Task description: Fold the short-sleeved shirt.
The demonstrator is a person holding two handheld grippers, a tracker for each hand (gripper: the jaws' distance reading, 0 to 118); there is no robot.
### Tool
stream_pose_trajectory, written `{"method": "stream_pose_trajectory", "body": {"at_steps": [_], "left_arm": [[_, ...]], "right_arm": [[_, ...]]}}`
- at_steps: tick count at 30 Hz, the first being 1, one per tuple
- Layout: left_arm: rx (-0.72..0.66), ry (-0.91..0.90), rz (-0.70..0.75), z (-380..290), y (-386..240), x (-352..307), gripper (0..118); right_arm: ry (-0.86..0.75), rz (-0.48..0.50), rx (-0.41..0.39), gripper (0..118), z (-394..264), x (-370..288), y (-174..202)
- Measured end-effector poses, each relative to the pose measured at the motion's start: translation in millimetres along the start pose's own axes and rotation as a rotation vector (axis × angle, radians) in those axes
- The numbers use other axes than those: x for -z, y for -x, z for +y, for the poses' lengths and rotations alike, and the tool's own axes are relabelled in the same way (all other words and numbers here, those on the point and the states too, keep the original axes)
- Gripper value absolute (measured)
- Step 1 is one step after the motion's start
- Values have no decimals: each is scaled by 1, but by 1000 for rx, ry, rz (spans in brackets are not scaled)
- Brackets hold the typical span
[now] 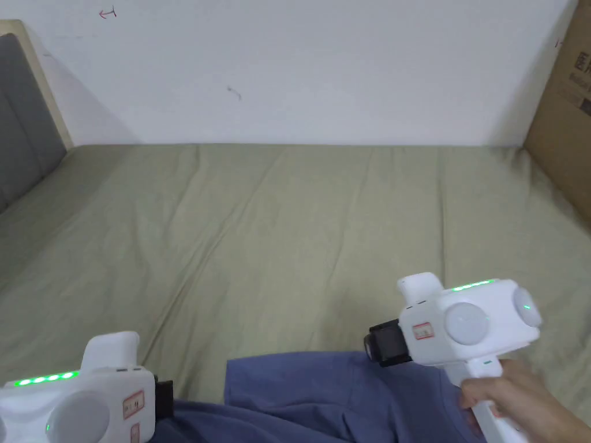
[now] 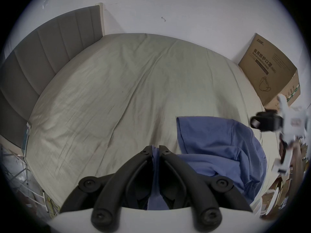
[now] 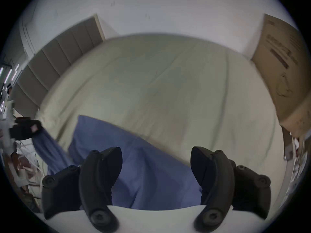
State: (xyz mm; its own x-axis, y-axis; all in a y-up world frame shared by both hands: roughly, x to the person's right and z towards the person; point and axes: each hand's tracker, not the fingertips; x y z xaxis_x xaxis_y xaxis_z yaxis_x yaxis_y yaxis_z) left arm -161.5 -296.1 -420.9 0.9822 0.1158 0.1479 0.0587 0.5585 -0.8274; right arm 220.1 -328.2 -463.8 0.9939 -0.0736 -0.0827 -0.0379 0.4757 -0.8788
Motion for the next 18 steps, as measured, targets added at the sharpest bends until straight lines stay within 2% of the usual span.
{"method": "stream_pose_trajectory", "body": {"at_steps": [1,4,5,6,7,10,11,12,13,14,15,18], "left_arm": [[14,-2,7,-3,0,-1,6],[18,2,13,-8,5,-2,6],[3,8,11,-8,8,-1,6],[-18,6,14,-8,10,0,6],[-31,8,18,-8,11,1,6],[-44,13,23,-8,10,6,6],[-40,16,27,-8,8,6,6],[-26,16,32,-9,7,6,6],[-15,15,42,-9,6,4,6],[-10,11,47,-8,5,2,6],[-8,10,47,-6,4,0,6],[-24,-7,63,-1,3,-11,6]], "right_arm": [[53,24,-20,88,8,18,3],[265,195,-22,87,19,65,6],[319,130,-25,86,23,76,8],[295,65,-53,86,25,81,11],[285,78,-97,86,28,84,13],[300,87,-107,80,29,81,14],[292,75,-118,73,27,79,15],[278,54,-127,60,24,74,15],[263,43,-128,39,22,70,15],[253,44,-129,8,21,64,15],[224,9,-125,4,20,59,14],[282,58,-48,4,14,52,10]]}}
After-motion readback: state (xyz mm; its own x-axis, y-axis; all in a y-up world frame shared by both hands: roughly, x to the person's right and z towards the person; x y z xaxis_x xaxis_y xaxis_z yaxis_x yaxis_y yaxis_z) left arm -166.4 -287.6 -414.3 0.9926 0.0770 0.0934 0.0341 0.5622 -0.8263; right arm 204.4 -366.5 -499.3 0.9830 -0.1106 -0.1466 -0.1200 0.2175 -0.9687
